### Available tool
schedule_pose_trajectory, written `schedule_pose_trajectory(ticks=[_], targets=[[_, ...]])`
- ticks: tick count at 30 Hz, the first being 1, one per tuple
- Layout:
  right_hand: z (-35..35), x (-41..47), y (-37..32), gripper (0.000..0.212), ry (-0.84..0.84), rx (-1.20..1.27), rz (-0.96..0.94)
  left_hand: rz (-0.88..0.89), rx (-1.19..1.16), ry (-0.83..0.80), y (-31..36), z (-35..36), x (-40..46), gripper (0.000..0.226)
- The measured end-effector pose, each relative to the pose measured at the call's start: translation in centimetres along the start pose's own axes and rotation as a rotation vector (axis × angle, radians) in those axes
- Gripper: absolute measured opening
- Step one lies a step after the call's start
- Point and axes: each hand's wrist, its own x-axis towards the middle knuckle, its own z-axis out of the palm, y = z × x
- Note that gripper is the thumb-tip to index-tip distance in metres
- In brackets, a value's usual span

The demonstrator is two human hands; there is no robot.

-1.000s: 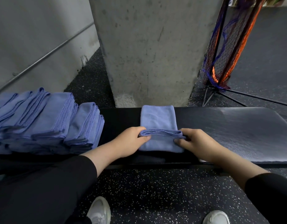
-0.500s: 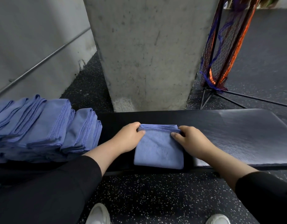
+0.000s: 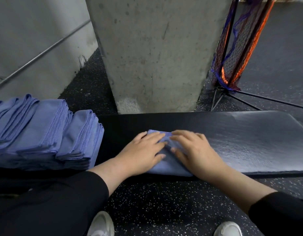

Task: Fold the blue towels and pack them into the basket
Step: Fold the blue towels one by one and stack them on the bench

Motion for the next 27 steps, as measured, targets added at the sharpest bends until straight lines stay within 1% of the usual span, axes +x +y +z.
schedule_pose_trajectory(ticks=[1, 3, 4, 5, 7, 8, 9, 11, 12, 13, 15, 17, 19, 21, 22, 23, 25, 27], targets=[[0.6, -0.6, -0.1, 0.053, -0.139, -0.004, 0.004, -0.036, -0.007, -0.080, 0.0, 0.5, -0.4, 0.062], [1.5, -1.5, 0.3, 0.075, -0.386, 0.011, 0.079, -0.090, -0.030, -0.147, 0.2, 0.9, -0.9, 0.067], [1.7, -1.7, 0.7, 0.082, -0.444, 0.016, 0.106, -0.101, -0.034, -0.154, 0.3, 0.8, -1.0, 0.066], [1.7, -1.8, 1.1, 0.086, -0.466, 0.014, 0.127, -0.111, -0.039, -0.159, 0.4, 0.8, -0.9, 0.065], [1.3, -2.0, 1.9, 0.091, -0.434, 0.027, 0.158, -0.129, -0.042, -0.169, 0.4, 0.6, -0.9, 0.063], [1.0, -2.1, 2.0, 0.092, -0.382, 0.024, 0.150, -0.133, -0.046, -0.178, 0.3, 0.7, -0.9, 0.063], [0.5, -2.3, 1.9, 0.089, -0.301, 0.013, 0.107, -0.136, -0.053, -0.184, 0.3, 0.8, -0.8, 0.063], [0.4, -3.2, 1.9, 0.064, -0.131, 0.001, -0.056, -0.141, -0.062, -0.169, 0.4, 0.8, -0.8, 0.063], [0.4, -3.7, 2.0, 0.055, -0.106, 0.004, -0.127, -0.143, -0.057, -0.147, 0.4, 0.7, -0.8, 0.063], [0.5, -4.1, 1.9, 0.054, -0.123, 0.012, -0.156, -0.143, -0.040, -0.115, 0.5, 0.5, -0.9, 0.062], [0.9, -4.8, 1.8, 0.063, -0.193, 0.009, -0.118, -0.112, -0.008, -0.044, 0.7, 0.0, -1.4, 0.059], [1.3, -5.1, 1.6, 0.063, -0.191, 0.006, -0.089, -0.063, -0.022, -0.028, 0.5, -0.5, -2.2, 0.069], [1.1, -4.7, 1.3, 0.050, -0.150, 0.055, -0.069, -0.030, -0.033, -0.054, 0.1, -0.7, -3.2, 0.082], [0.3, -3.8, 1.2, 0.036, -0.132, 0.096, -0.038, -0.006, -0.012, -0.058, -0.4, -0.6, -4.0, 0.085], [-0.2, -3.5, 1.2, 0.031, -0.139, 0.115, -0.023, 0.006, -0.016, -0.035, -0.4, -0.6, -4.3, 0.081], [-0.7, -3.2, 1.1, 0.028, -0.153, 0.142, 0.000, 0.008, -0.042, -0.002, -0.4, -0.7, -4.4, 0.073], [-1.7, -2.8, 1.0, 0.026, -0.186, 0.204, 0.052, -0.008, -0.142, 0.080, -0.2, -1.1, -4.4, 0.045], [-2.3, -2.6, 1.0, 0.024, -0.197, 0.227, 0.088, -0.065, -0.250, 0.136, 0.1, -1.7, -4.3, 0.015]])
